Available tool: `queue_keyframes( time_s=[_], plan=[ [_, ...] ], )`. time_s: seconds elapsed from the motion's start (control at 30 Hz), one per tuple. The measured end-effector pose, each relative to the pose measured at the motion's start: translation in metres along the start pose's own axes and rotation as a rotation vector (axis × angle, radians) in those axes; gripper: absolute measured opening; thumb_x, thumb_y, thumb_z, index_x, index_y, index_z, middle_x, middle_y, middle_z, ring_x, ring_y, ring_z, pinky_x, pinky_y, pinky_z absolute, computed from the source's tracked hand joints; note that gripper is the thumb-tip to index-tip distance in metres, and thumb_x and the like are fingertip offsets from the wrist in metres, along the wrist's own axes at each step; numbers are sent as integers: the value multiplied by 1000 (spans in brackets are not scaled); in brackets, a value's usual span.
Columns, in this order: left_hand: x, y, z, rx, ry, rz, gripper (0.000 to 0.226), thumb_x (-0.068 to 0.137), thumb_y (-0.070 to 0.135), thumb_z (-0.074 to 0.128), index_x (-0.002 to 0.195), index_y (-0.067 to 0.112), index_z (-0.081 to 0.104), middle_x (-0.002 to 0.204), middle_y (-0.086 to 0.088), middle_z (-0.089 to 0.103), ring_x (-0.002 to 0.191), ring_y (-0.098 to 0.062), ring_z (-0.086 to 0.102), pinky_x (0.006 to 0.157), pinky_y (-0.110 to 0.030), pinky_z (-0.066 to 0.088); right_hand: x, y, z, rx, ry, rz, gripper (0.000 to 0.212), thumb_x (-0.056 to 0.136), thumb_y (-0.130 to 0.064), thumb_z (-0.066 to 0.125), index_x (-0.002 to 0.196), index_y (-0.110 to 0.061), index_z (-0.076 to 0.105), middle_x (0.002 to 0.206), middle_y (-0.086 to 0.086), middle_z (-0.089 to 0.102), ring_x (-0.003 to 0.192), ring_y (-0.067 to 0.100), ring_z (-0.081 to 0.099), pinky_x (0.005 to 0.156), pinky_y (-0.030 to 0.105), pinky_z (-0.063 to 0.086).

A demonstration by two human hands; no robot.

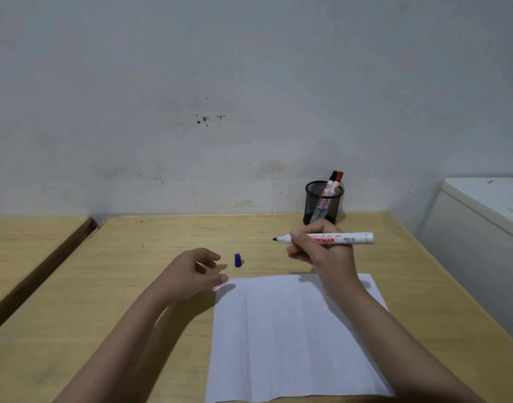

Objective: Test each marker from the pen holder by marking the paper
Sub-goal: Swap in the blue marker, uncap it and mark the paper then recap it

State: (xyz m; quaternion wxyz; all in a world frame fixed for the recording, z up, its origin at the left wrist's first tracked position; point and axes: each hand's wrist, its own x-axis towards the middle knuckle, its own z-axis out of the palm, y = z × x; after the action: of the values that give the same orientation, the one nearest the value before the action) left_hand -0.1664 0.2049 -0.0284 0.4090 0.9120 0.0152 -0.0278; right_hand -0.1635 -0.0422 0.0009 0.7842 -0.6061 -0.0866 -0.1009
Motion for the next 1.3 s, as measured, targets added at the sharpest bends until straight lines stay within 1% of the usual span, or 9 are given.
queue_keyframes(
  time_s=[0.1,0.2,0.3,0.4,0.53,0.63,0.73,1.0,1.3],
  plan=[
    [-18,-10,2,101,-46,28,48,60,43,81,102,32,60,105,13,58,94,-1,55,73,-17,45,-2,19,27,3,-61,126,19,79,3,68,71,-7,54,63,9,65,52,16,65,56,27,57],
    [-21,-23,8,193,-15,111,55,46,64,71,95,43,58,101,18,52,98,-6,52,89,-35,47,-3,40,54,-14,-91,274,21,77,-5,74,72,-8,54,67,15,68,52,16,64,51,25,54],
    [-20,-29,11,212,3,144,64,44,70,65,101,39,61,100,21,49,101,-8,48,95,-41,43,-3,59,71,-82,-48,367,27,72,-12,79,67,-11,52,60,11,66,50,16,64,54,30,55],
    [-19,-33,12,187,17,172,65,45,68,65,102,37,61,99,22,48,99,-7,48,96,-41,41,-5,72,76,-153,-5,337,27,74,-8,76,65,-11,51,58,10,64,49,16,64,56,33,55],
    [-18,-35,12,176,17,197,60,47,68,65,101,43,59,99,25,47,99,-5,46,95,-38,38,-7,78,74,-203,-25,273,26,76,-7,74,64,-10,50,56,10,63,52,20,67,53,33,54],
    [-18,-34,11,255,25,183,62,46,73,60,102,46,58,102,22,45,100,-6,42,89,-33,28,-7,81,73,-197,-17,268,27,77,-8,73,64,-8,50,57,14,64,50,22,67,52,32,54],
    [-19,-35,11,295,39,169,65,44,77,54,103,49,57,104,18,45,103,-6,40,89,-32,23,-6,83,73,-193,-8,271,29,78,-5,72,62,-8,47,56,15,61,46,20,65,51,32,52],
    [-21,-37,11,393,47,164,68,48,80,50,110,52,54,107,16,40,103,-6,36,86,-32,19,-5,87,74,-246,-25,245,27,76,-5,72,62,-8,48,58,17,62,47,23,64,54,35,55],
    [-22,-36,12,448,76,174,65,53,79,48,112,52,51,110,15,40,104,-6,35,86,-32,19,-5,88,75,-301,-32,248,28,76,-6,71,61,-11,47,58,14,60,48,22,63,55,35,55]
  ],
)
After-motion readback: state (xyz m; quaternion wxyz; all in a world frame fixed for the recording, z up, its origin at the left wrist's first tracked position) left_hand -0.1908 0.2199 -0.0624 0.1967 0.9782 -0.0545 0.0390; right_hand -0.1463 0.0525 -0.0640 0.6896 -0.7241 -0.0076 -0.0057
